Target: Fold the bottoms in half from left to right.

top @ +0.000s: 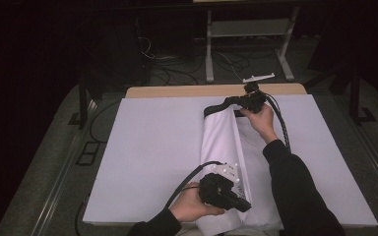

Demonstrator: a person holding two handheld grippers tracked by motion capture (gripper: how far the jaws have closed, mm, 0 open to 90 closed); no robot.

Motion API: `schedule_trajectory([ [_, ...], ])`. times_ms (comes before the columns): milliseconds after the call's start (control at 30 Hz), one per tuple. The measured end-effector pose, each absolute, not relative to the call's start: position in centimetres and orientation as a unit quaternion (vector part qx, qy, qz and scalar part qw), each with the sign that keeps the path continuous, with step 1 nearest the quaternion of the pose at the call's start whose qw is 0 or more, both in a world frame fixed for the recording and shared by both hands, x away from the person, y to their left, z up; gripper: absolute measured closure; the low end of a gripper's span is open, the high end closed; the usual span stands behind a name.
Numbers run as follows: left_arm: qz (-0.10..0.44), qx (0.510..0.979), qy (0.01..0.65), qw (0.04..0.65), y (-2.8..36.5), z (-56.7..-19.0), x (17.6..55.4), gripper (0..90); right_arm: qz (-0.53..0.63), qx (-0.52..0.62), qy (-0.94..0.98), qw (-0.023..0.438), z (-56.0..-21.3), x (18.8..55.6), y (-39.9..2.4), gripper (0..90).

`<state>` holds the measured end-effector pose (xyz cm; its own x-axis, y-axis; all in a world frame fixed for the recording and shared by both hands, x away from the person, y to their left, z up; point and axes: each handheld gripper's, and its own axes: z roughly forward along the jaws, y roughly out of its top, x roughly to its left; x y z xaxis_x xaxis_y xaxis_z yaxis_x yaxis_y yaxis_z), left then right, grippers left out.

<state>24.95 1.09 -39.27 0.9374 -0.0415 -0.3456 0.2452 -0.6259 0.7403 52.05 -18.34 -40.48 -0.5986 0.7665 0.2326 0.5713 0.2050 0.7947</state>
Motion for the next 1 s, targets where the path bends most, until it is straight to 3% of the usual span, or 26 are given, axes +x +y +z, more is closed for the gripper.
schedule_trajectory([
  [567, -0.179, 0.884, 0.057, 0.427, -3.0, -40.3, 25.5, 88.4, 0.454, 0.445, 0.764, 0.108, -40.8, 52.0, -21.8, 85.6],
  [1000, -0.189, 0.887, 0.064, 0.417, -5.9, -41.8, 25.7, 88.4, 0.429, 0.441, 0.777, 0.134, -40.8, 51.6, -24.0, 85.5],
])
